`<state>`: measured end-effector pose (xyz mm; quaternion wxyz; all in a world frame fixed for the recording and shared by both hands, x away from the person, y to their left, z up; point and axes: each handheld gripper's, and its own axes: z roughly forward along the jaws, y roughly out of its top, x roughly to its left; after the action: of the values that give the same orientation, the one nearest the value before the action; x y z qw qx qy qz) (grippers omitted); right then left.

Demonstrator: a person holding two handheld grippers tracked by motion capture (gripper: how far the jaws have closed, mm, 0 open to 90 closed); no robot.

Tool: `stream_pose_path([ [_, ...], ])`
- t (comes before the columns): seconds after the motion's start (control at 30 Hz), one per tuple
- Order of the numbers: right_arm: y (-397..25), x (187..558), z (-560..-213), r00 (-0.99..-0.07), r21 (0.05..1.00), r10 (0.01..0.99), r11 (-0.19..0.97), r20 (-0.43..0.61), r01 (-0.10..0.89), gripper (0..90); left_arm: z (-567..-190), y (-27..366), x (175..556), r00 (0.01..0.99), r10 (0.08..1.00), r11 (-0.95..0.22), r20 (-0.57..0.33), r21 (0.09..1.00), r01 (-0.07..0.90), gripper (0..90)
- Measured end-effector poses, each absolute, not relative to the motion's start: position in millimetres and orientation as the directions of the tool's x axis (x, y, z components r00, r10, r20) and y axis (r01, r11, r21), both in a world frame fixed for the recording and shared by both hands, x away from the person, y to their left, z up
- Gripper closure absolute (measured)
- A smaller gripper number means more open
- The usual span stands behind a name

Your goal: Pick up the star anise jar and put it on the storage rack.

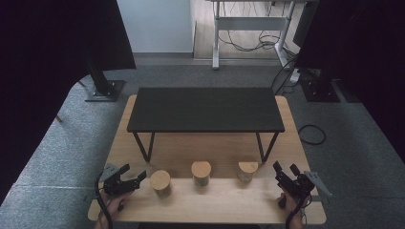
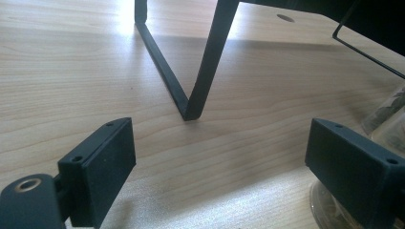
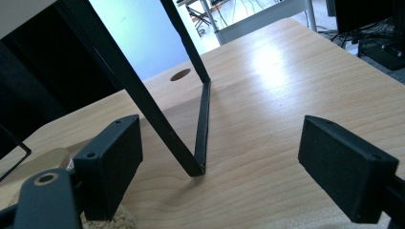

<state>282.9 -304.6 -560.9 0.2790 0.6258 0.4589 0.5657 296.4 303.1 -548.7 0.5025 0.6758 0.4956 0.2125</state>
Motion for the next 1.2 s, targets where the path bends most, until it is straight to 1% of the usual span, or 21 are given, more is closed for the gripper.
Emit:
stream_pose_path([
  [0.27,-304.8,283.2,-561.0,-0.064,0.866,0.888,-0.425,0.455,0.262,14.6,-548.7,304.1,292.8,0.42,0.881,0.004,-0.217,0.892,0.451,9.6],
  [0.4,-305.2,283.2,-561.1,-0.064,0.865,0.887,-0.429,0.458,0.259,14.4,-547.4,303.7,289.1,0.427,0.873,0.016,-0.236,0.888,0.459,9.9],
  [0.53,-305.8,283.1,-561.4,-0.064,0.864,0.885,-0.433,0.462,0.257,14.3,-540.7,305.8,278.2,0.44,0.869,0.013,-0.225,0.9,0.435,10.0],
  [0.93,-306.7,283.1,-561.7,-0.071,0.86,0.879,-0.441,0.471,0.257,14.0,-530.4,308.3,241.8,0.606,0.778,-0.086,-0.167,0.927,0.366,10.3],
  [1.2,-307.1,283.2,-561.9,-0.071,0.857,0.876,-0.446,0.477,0.257,13.8,-529.8,295.3,228.6,0.641,0.759,-0.154,-0.113,0.925,0.346,9.9],
])
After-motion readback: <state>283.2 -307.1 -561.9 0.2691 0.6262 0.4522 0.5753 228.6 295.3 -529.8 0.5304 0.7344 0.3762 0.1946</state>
